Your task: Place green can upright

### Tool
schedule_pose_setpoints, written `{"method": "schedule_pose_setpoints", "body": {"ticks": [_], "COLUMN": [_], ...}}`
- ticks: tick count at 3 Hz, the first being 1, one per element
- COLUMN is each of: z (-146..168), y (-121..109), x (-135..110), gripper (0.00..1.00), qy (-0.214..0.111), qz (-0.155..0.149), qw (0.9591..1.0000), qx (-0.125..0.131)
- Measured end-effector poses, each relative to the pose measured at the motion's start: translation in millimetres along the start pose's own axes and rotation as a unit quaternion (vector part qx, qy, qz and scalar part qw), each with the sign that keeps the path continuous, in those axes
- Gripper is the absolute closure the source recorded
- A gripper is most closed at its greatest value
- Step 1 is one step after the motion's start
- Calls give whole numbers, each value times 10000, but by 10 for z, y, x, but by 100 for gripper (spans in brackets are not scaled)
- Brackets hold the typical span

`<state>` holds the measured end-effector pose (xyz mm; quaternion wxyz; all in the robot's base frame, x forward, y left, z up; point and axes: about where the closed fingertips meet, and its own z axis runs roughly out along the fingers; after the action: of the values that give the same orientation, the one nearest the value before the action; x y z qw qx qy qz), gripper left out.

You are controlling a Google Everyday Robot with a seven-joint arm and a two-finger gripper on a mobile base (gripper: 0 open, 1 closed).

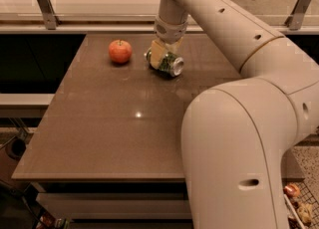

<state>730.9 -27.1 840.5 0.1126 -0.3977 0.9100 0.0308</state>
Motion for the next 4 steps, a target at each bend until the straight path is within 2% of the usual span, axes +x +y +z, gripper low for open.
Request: {"method": "schedule_pose_setpoints", "body": {"ticks": [1, 2, 4], "z": [35, 48, 47], "y": [0, 0, 0], "x": [-21, -35, -35], "gripper": [87, 100, 100], "qy": [-15, -23, -23], "qz": [-6, -10, -9], "qw": [10000, 10000, 10000], "qx": [0, -1, -1]}}
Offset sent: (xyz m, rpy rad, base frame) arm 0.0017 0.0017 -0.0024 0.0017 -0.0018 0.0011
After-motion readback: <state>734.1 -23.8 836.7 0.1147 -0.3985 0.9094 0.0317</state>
